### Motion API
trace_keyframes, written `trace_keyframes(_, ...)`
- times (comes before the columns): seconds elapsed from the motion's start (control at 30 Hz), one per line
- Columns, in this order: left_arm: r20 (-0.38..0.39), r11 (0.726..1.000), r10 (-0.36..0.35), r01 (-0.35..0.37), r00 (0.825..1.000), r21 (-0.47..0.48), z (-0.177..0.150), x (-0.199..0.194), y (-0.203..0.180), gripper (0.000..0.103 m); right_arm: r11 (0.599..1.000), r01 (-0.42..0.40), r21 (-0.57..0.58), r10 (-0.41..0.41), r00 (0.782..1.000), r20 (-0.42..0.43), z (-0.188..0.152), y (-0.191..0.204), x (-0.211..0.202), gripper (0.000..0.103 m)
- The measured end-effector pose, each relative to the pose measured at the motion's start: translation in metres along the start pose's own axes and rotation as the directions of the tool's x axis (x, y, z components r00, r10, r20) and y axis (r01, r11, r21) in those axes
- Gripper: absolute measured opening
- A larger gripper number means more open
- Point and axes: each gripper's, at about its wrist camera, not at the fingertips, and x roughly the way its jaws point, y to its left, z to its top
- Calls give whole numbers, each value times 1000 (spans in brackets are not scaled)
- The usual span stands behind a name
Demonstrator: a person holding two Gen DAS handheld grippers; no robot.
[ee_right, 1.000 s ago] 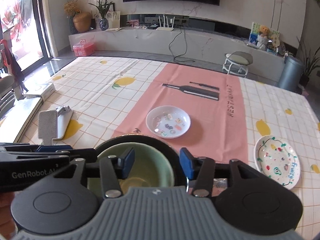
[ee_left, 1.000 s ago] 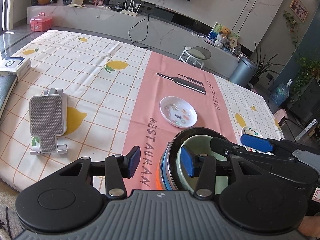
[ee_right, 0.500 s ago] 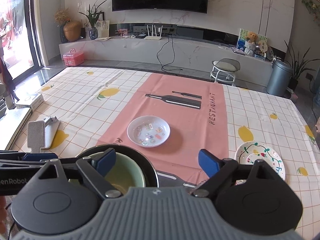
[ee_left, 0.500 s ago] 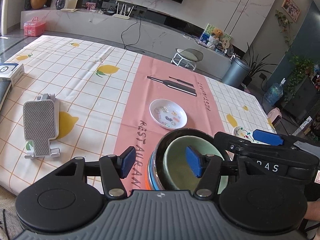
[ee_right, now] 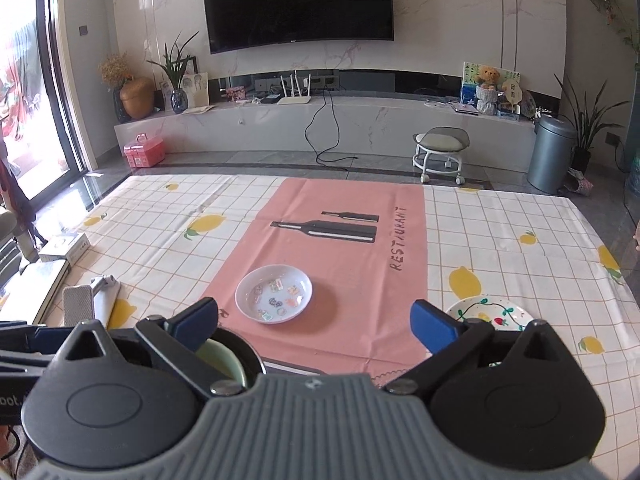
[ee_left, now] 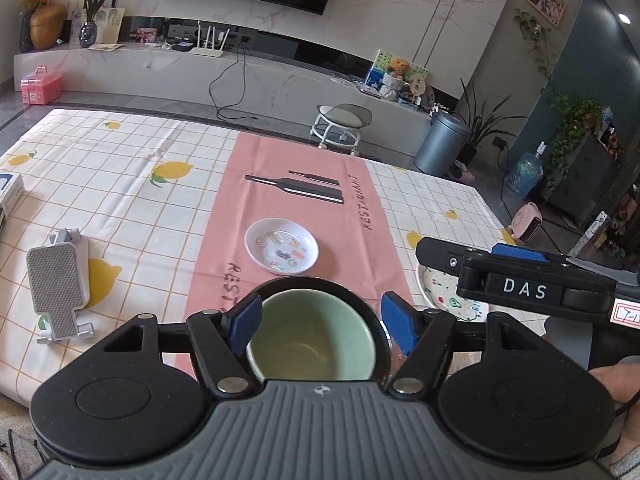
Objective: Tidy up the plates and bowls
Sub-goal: 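Move both grippers to the clear glass plate and close on its rim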
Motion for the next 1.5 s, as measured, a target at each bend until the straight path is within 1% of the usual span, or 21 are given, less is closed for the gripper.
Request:
trace_keyframes(0.07, -6, 1000, -1, 1, 1000, 26, 2, 0, -13, 80, 999, 15, 31, -15, 1000, 18, 2, -15, -8, 100)
trace_keyframes(0.13, -4, 998, 14, -14, 1000, 57, 4, 0, -26, 80, 997, 30, 67, -31, 999, 23, 4, -32, -16, 100)
trace_keyframes(0.23, 15, 997, 14, -15, 1000, 70, 8, -1, -44, 80, 990, 60, 129, -65, 997, 33, 6, -58, -32, 100)
trace_keyframes(0.33, 8, 997, 8, -8, 1000, 80, 12, 5, -60, 80, 982, 106, 155, -113, 993, 40, 3, -81, -45, 100)
trace_keyframes(0.47, -21, 993, 19, -16, 1000, 120, 13, 23, -84, 80, 955, 199, 218, -206, 979, 6, -4, -115, -50, 100)
trace_keyframes(0.6, -56, 983, 5, 5, 998, 182, 6, 43, -107, 80, 921, 207, 330, -207, 978, -35, -19, -152, -46, 100)
trace_keyframes(0.7, -107, 973, 35, -9, 994, 232, -1, 61, -124, 80, 902, 219, 372, -202, 976, -83, -29, -169, -37, 99)
trace_keyframes(0.77, -143, 967, 60, -22, 988, 253, -4, 74, -131, 77, 899, 235, 370, -200, 971, -130, -37, -175, -27, 91)
trace_keyframes(0.83, -162, 961, 105, -58, 981, 271, -8, 85, -135, 73, 896, 261, 358, -199, 959, -202, -45, -177, -14, 71)
trace_keyframes(0.93, -177, 948, 159, -100, 971, 304, -14, 99, -139, 72, 908, 256, 331, -168, 947, -273, -56, -177, 4, 62)
trace_keyframes(1.0, -201, 942, 182, -112, 963, 316, -18, 108, -140, 71, 916, 254, 310, -157, 940, -304, -61, -174, 13, 57)
trace_keyframes(1.1, -237, 936, 210, -125, 948, 328, -24, 121, -139, 67, 926, 245, 289, -143, 932, -332, -65, -170, 22, 54)
trace_keyframes(1.13, -247, 933, 219, -128, 944, 336, -25, 125, -139, 64, 929, 239, 282, -136, 930, -340, -66, -168, 25, 50)
trace_keyframes(1.23, -277, 927, 231, -125, 933, 353, -29, 137, -137, 63, 945, 207, 253, -110, 930, -350, -66, -163, 31, 42)
trace_keyframes(1.33, -310, 932, 238, -127, 920, 340, -30, 149, -133, 62, 951, 198, 238, -98, 922, -376, -70, -159, 37, 42)
trace_keyframes(1.43, -292, 922, 262, -149, 920, 359, -30, 156, -135, 62, 946, 217, 241, -98, 900, -425, -75, -159, 46, 42)
trace_keyframes(1.5, -281, 915, 278, -165, 918, 368, -30, 159, -136, 64, 946, 219, 238, -95, 891, -443, -79, -159, 51, 42)
